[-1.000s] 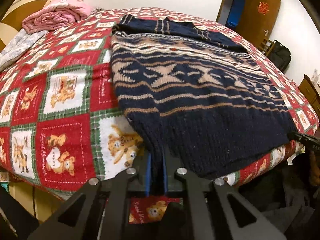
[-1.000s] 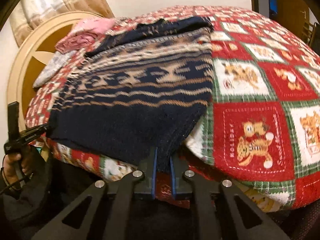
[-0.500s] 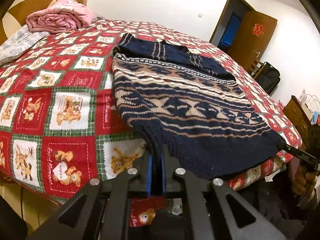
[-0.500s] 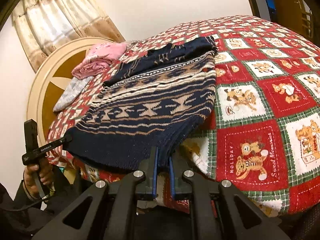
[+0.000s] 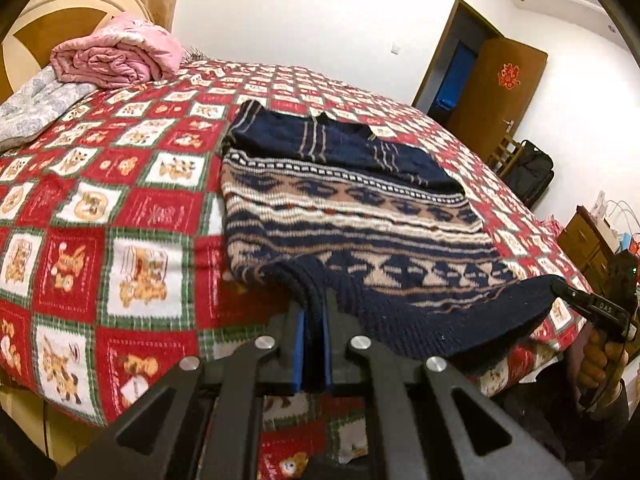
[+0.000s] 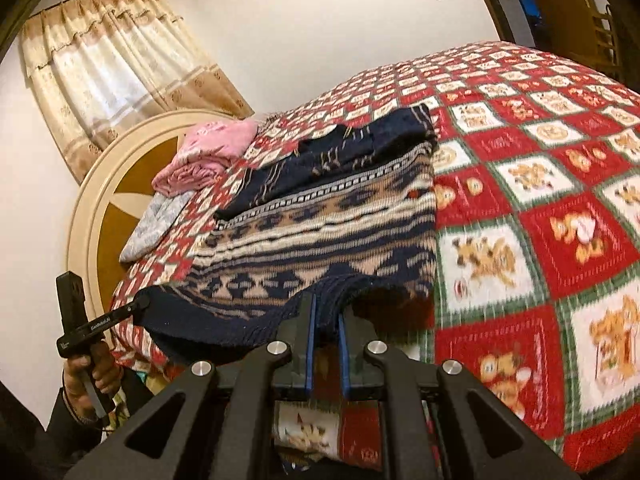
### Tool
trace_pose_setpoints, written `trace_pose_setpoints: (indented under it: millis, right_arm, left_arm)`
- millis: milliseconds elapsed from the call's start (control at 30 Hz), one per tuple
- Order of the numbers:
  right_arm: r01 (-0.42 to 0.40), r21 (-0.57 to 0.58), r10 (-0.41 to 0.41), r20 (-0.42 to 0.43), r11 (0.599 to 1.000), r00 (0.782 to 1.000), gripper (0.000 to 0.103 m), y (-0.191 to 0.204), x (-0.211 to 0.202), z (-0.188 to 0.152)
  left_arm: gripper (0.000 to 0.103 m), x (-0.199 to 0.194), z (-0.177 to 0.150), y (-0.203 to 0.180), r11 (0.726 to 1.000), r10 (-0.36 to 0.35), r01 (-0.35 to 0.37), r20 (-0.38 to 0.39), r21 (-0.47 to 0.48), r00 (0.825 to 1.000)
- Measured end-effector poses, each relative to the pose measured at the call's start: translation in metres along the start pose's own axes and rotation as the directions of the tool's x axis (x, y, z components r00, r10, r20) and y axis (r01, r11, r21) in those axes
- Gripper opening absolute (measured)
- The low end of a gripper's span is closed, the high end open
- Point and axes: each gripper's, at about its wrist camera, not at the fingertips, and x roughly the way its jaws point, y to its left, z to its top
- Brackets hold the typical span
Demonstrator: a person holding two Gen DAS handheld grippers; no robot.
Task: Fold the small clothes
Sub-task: 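Lift the held edge with both tools and fold it over toward the collar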
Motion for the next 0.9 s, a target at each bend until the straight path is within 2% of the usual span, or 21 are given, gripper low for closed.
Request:
trace_pose_setpoints:
  millis: [300,667,900]
  right_arm:
    - [-0.002,-0.001,0.002,0.046,1.0,0.999,0.009,0.002,0.012,0.047]
    - [0.022,-0.007,-0.021,0.073,1.0,0.997,0.009,0.001,0.041,0.107]
    - [0.05,-0.007,-0.049,0.073,0.999,0.996,0.009,-0.004,0.075,0.153]
  left_arm:
    - [0.008,0.006,0.042,0.006,0.999,-0.015,0.016,0.042,-0.033,0.999]
    - [0.008,0.041,0.092,0.009,0.997,-0.028,0.03,0.04,-0.064,0.999]
    - [0.008,0.063,0.133,0.011,0.997,-0.036,0.04,0.055,-0.068,0.998]
